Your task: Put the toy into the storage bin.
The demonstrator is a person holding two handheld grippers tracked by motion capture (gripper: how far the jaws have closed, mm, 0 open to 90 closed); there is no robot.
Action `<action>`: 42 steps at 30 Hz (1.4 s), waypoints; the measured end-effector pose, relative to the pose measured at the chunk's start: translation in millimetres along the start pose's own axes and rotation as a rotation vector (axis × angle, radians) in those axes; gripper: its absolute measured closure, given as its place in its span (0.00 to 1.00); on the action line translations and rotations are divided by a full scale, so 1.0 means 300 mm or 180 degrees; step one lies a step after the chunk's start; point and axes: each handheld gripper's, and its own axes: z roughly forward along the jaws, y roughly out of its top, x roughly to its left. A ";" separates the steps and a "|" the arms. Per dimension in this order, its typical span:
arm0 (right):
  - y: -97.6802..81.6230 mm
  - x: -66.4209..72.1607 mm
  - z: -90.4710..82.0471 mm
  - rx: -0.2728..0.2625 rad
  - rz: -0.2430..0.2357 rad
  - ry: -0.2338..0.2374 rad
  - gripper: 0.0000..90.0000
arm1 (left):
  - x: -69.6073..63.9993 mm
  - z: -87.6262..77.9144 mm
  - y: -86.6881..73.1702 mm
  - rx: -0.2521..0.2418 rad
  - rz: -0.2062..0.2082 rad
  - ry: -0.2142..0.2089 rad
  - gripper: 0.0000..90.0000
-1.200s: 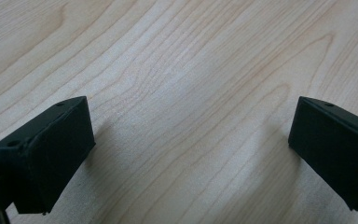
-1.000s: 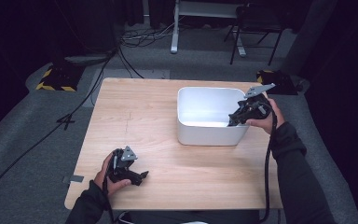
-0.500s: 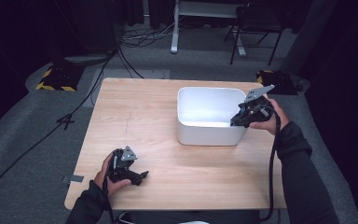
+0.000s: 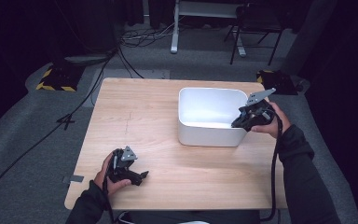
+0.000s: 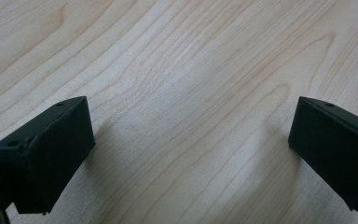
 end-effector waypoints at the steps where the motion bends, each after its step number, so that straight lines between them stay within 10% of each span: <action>1: 0.000 0.001 0.000 0.0003 0.0000 -0.0015 0.27 | 0.000 0.000 0.000 0.0000 0.0000 0.0001 0.00; 19: 0.000 -0.018 0.010 0.0149 0.0142 0.0266 0.27 | 0.000 0.000 0.000 0.0000 0.0000 0.0000 0.00; 42: 0.010 -0.003 0.010 0.0138 0.0138 0.0163 0.26 | 0.000 0.000 0.000 0.0002 0.0000 -0.0002 0.00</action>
